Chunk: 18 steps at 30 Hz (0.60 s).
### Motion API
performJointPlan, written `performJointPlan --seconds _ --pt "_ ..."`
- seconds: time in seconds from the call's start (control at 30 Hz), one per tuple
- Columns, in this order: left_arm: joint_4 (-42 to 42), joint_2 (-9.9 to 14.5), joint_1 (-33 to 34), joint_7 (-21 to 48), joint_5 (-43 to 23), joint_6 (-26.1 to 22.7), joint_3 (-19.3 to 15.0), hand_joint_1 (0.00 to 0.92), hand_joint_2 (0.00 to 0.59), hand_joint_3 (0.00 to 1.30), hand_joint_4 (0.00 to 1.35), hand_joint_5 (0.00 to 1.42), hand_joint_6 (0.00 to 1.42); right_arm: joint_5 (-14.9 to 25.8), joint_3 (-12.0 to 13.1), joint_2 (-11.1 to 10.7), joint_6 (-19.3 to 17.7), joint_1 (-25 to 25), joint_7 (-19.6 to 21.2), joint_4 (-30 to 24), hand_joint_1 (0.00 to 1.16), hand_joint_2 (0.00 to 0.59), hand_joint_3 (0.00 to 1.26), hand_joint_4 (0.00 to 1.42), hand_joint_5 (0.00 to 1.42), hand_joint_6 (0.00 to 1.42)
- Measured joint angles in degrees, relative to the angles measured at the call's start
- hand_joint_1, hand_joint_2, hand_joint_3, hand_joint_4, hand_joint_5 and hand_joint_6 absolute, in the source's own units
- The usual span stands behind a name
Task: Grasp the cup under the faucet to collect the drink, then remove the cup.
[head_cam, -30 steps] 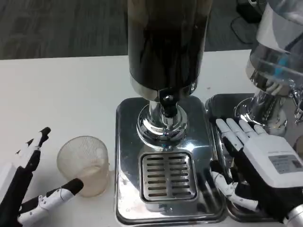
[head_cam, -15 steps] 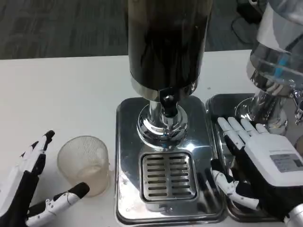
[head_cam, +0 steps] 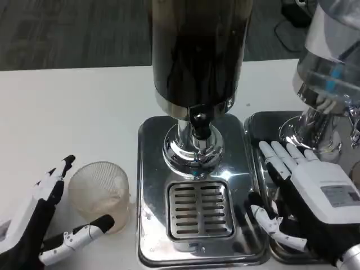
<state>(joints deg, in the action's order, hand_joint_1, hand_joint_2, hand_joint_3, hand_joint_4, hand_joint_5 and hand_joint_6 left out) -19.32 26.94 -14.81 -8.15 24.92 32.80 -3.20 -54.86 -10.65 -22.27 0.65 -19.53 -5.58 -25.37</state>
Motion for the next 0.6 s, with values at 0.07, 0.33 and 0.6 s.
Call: performJointPlan --seconds 0.07,0.33,0.6 --pt "-0.9 0.0 0.6 0.5 -0.3 0.0 0.2 0.192 0.042 0.00 0.00 0.00 0.00 -0.1 -0.2 0.0 0.1 0.0 0.0 -0.1 0.33 0.463 0.00 0.00 0.00 0.00" --pt "-5.1 -0.1 3.8 0.8 -1.9 0.2 2.0 0.216 0.047 0.00 0.00 0.00 0.00 -0.4 -1.0 1.1 0.9 -0.1 0.0 -0.9 0.32 0.458 0.00 0.00 0.00 0.00" --pt "-8.1 0.0 6.6 1.7 -2.3 2.8 2.9 0.245 0.056 0.00 0.00 0.00 0.00 -1.7 -1.3 2.1 1.7 -0.7 0.0 -1.8 0.31 0.444 0.01 0.00 0.00 0.00"
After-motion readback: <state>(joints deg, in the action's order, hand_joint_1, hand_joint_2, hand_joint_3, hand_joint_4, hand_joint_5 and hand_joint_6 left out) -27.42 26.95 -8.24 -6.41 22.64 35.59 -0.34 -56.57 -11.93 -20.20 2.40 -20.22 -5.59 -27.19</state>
